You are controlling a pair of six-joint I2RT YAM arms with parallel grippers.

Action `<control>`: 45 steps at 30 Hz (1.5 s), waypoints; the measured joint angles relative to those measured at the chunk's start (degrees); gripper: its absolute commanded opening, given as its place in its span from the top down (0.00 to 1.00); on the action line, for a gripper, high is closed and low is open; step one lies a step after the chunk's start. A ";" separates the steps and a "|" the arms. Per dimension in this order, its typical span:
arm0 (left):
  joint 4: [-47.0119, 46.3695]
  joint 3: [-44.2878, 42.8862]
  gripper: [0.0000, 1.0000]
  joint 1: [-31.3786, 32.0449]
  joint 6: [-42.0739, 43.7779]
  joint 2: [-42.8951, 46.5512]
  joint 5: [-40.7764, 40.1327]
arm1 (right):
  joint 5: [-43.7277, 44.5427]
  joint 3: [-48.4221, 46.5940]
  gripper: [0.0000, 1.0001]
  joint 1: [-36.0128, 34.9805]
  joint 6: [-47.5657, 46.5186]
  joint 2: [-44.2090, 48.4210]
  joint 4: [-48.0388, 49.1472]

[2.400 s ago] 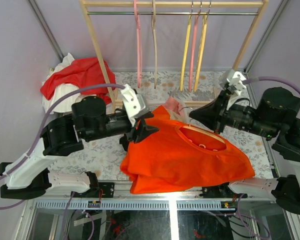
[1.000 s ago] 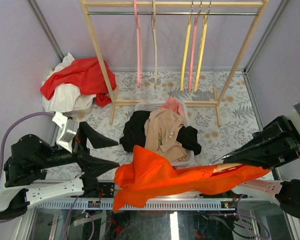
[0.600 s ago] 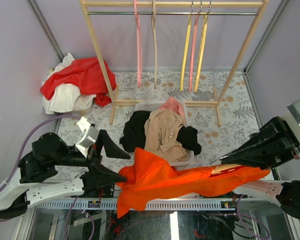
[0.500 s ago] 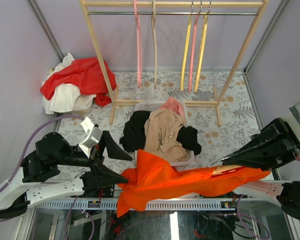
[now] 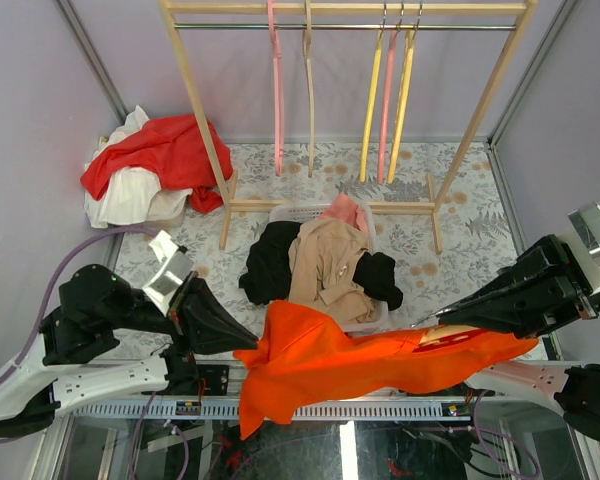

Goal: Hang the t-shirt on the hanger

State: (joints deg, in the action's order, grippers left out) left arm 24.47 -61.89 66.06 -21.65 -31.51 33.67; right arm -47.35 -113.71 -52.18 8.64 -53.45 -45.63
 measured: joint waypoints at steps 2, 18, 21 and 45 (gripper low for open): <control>0.00 -1.42 1.00 0.00 0.00 0.04 -1.14 | 0.90 0.00 1.00 0.00 -0.55 0.00 -0.20; 6.69 -13.60 1.00 0.00 -0.31 8.39 -29.99 | 16.70 -0.20 1.00 0.00 -4.33 -0.28 -4.61; 7.76 -13.94 1.00 0.00 -0.31 9.44 -32.92 | 20.26 -2.29 1.00 0.00 -4.50 -1.84 -5.38; 7.52 -21.81 0.92 -2.05 5.66 3.96 -44.63 | 26.60 -14.71 1.00 0.00 -6.32 -12.26 3.06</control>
State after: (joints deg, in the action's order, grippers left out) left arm 31.99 -83.70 64.01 -15.99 -27.55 -10.96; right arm -20.75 -128.42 -52.18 2.33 -65.71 -42.57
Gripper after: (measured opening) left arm 0.009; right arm 0.023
